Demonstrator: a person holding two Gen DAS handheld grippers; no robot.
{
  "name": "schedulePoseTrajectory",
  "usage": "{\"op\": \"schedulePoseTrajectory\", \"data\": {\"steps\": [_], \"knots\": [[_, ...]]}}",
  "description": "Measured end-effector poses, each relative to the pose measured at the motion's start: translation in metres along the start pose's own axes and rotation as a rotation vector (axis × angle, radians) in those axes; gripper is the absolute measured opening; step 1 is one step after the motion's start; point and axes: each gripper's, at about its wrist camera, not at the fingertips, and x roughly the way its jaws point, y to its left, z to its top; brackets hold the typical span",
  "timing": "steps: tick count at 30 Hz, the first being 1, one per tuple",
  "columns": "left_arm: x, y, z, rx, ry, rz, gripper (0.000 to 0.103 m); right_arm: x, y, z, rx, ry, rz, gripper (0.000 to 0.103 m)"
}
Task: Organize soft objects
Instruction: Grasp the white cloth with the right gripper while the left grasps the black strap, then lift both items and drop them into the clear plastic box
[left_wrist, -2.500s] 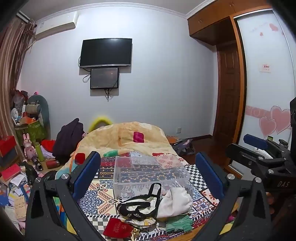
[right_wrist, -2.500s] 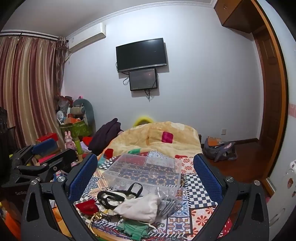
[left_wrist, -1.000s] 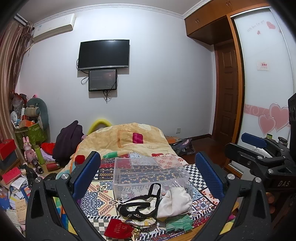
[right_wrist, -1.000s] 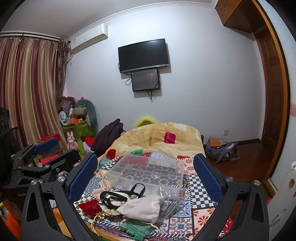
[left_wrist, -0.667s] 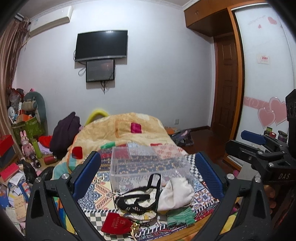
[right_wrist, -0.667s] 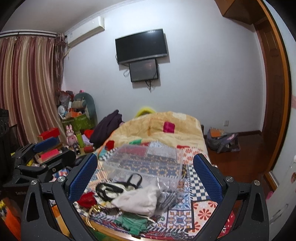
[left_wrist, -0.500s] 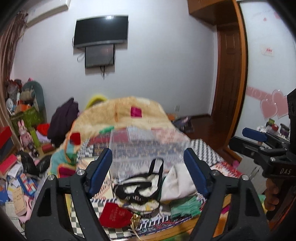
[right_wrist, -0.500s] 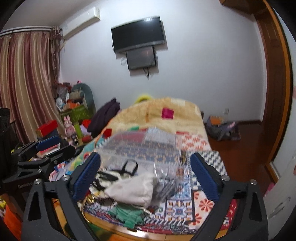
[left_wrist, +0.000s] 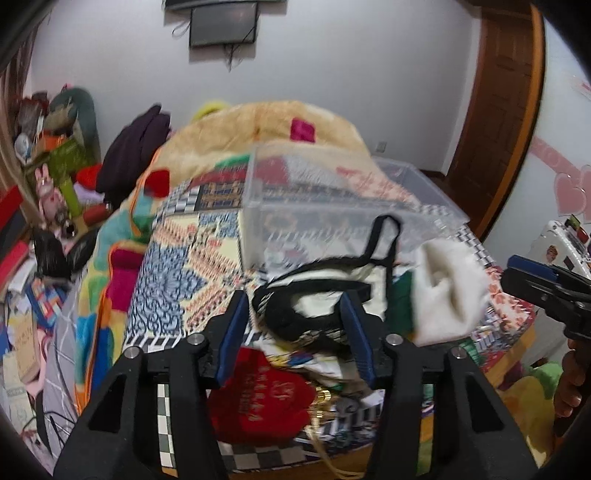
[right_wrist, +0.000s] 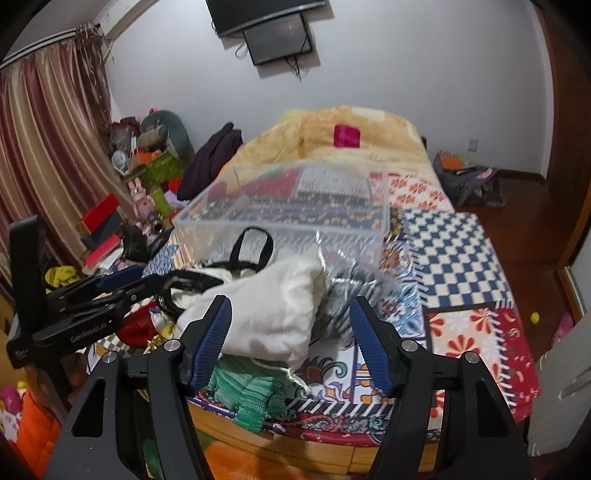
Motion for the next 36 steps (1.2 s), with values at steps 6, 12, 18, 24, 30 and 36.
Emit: {"op": "schedulePoseTrajectory", "data": {"steps": [6, 12, 18, 24, 30, 36], "knots": [[0.021, 0.014, -0.008, -0.055, 0.066, -0.040, 0.038, 0.026, -0.001, -0.004, 0.013, 0.069, 0.004, 0.061], [0.029, 0.017, -0.011, -0.059, 0.075, -0.074, 0.031, 0.041, -0.001, -0.008, 0.026, 0.128, 0.043, 0.039], [0.028, 0.019, -0.008, -0.065, 0.066, -0.085, 0.013, 0.037, 0.001, -0.009, 0.027, 0.122, 0.080, 0.016], [0.004, 0.012, 0.001, -0.039, 0.004, -0.078, 0.009, 0.019, 0.007, 0.000, 0.010, 0.057, 0.076, 0.012], [-0.029, 0.000, 0.020, 0.005, -0.096, -0.084, 0.009, -0.003, 0.024, 0.016, -0.035, -0.027, 0.088, 0.011], [-0.053, -0.006, 0.043, 0.024, -0.177, -0.085, 0.008, -0.016, 0.033, 0.035, -0.068, -0.097, 0.085, 0.010]]}}
